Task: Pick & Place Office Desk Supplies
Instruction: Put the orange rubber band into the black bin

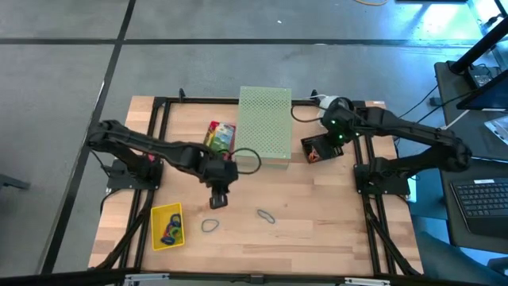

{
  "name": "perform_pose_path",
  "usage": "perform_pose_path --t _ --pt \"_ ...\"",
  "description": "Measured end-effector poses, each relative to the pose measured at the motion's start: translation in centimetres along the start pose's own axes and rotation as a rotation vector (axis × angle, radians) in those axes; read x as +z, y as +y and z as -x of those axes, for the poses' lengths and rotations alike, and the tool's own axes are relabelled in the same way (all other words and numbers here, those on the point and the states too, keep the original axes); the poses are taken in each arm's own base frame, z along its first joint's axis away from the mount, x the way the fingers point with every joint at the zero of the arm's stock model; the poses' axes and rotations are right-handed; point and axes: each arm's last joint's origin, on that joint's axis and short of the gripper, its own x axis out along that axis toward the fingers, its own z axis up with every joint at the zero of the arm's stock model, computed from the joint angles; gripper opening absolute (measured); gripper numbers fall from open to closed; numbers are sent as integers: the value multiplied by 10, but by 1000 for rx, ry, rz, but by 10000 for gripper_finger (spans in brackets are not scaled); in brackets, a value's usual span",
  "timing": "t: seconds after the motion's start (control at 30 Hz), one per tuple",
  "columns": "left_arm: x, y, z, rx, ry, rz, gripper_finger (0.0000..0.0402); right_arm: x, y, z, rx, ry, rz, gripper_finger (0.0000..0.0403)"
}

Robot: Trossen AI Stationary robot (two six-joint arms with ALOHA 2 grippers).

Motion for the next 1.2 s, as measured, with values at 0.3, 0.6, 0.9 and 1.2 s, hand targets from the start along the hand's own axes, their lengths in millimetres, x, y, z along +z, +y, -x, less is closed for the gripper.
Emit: perform_pose_path --t 0.3,0.6,0.9,1.2 --pt "-36 -3 -40 31 -41 109 116 -1 -23 -30 14 63 -63 0" --pt "-78 7 -66 2 -7 209 116 -3 -41 -50 21 71 -118 0" --pt "-81 7 -68 29 -20 190 116 -3 -51 -61 -7 36 -149 0" --pt "-89 10 -74 38 -3 246 116 4 -56 -76 -79 71 -152 0"
